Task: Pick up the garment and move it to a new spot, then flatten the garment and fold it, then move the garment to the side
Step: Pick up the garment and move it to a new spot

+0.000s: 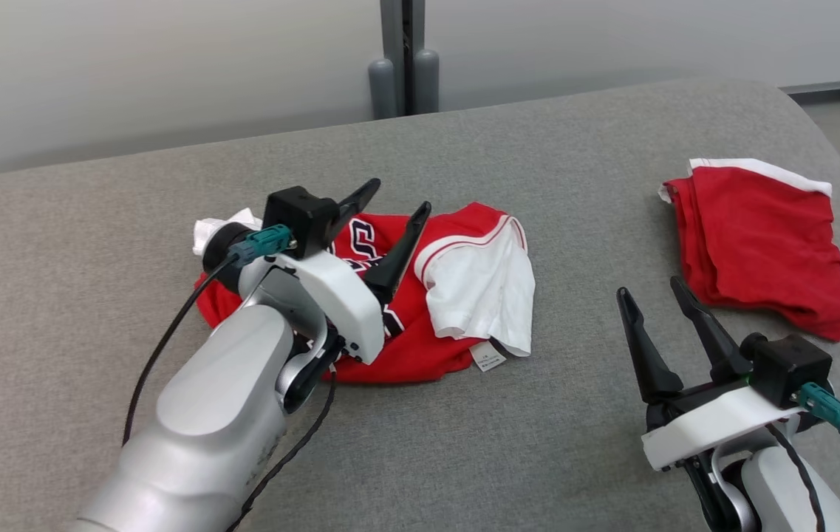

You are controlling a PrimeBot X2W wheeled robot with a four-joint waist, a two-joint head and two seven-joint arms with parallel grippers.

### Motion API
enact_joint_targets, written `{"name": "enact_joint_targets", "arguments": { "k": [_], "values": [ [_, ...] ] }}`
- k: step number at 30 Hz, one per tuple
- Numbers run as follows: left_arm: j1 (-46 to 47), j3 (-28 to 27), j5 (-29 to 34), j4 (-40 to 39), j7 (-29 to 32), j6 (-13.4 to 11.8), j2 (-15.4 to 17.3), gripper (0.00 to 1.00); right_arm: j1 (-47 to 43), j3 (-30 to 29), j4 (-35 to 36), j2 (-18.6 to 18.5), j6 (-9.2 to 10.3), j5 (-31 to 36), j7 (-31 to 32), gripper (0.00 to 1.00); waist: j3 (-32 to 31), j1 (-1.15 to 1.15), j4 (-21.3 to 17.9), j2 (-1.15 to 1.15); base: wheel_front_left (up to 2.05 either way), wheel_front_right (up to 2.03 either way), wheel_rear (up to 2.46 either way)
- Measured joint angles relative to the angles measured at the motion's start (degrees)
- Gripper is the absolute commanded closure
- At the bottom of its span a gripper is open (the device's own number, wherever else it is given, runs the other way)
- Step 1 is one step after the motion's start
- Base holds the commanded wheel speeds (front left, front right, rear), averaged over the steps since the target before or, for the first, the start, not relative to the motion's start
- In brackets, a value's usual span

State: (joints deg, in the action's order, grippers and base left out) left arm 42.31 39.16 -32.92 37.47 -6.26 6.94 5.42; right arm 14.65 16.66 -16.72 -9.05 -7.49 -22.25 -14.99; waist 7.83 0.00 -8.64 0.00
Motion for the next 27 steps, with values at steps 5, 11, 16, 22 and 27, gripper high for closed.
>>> {"name": "enact_joint_targets", "arguments": {
  "k": [5,11,16,22,27],
  "values": [
    [-3.25,-2.34,-0.52,-5.88,-2.59,-2.52,3.67,0.00,-1.34,-1.58,0.55,-0.69,0.00,0.03,0.00,0.00,-1.66,0.00,2.74,0.00,0.00,0.00,0.00],
    [-12.02,-6.99,-2.00,-16.53,-4.39,-8.21,10.61,0.00,-3.14,-3.18,1.46,-1.08,0.00,0.49,0.00,0.00,-3.16,0.00,5.89,0.00,0.00,0.00,0.00],
    [-20.57,-10.65,-3.70,-23.86,-5.84,-12.46,13.65,0.00,-4.51,-4.15,2.27,-1.22,0.00,0.60,0.00,0.00,-4.03,0.00,7.11,0.00,0.00,0.00,0.00],
    [-27.14,-14.17,-5.15,-29.34,-7.49,-15.36,14.90,0.00,-5.61,-5.23,2.85,-1.20,0.00,0.60,0.00,0.00,-4.28,0.00,8.00,0.00,0.00,0.00,0.00],
    [-32.00,-16.33,-4.37,-32.62,-8.27,-18.07,15.33,0.00,-5.92,-5.69,3.09,-1.23,0.00,0.62,0.00,0.00,-4.38,0.00,8.29,0.00,0.00,0.00,0.00]
  ]
}}
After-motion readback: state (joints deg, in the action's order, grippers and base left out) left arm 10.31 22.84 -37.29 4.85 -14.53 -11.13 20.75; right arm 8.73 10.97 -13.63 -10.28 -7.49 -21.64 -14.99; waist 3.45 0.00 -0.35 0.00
